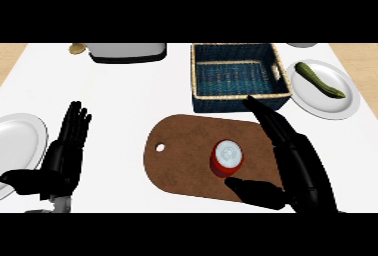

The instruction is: Pick the can from the cutting board and place it in the basket

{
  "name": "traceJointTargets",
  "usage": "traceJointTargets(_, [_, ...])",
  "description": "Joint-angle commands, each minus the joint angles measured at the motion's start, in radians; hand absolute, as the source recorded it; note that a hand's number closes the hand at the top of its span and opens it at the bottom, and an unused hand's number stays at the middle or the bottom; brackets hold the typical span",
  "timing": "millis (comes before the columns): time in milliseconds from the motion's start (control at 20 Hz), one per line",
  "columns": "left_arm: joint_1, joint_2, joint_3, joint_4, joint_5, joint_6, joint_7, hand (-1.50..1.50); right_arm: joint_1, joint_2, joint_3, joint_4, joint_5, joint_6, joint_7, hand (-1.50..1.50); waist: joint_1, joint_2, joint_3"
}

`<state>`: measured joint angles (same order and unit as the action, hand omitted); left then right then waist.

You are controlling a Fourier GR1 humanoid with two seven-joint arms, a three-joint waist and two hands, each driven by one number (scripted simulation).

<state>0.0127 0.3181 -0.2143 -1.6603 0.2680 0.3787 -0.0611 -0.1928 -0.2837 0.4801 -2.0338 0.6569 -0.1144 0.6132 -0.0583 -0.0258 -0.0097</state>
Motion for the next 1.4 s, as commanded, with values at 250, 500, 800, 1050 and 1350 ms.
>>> traceJointTargets(250, [-0.031, 0.014, 0.017, -0.005, 0.008, -0.024, 0.006, 0.0, -0.142, -0.128, 0.015, -0.244, -0.08, 0.539, 0.502, -1.5, 0.035, 0.012, 0.001])
traceJointTargets(500, [-0.048, -0.022, -0.005, 0.032, 0.009, -0.04, -0.003, 0.0, -0.235, -0.038, -0.01, -0.274, -0.286, 0.649, 0.705, -1.5, 0.049, 0.02, 0.004])
traceJointTargets(800, [-0.039, -0.014, -0.025, -0.013, -0.007, -0.033, 0.047, 0.0, -0.316, -0.058, 0.011, -0.215, -0.317, 0.647, 0.802, -1.5, 0.054, 0.016, 0.005])
traceJointTargets(1050, [0.017, -0.002, 0.007, -0.01, 0.014, -0.07, -0.016, 0.0, -0.304, -0.109, -0.007, -0.165, -0.324, 0.649, 0.804, -1.5, 0.056, 0.017, 0.005])
traceJointTargets(1350, [-0.028, -0.008, 0.014, -0.022, -0.021, -0.043, 0.02, 0.0, -0.286, -0.079, 0.012, -0.114, -0.289, 0.615, 0.772, -1.5, 0.057, 0.021, 0.008])
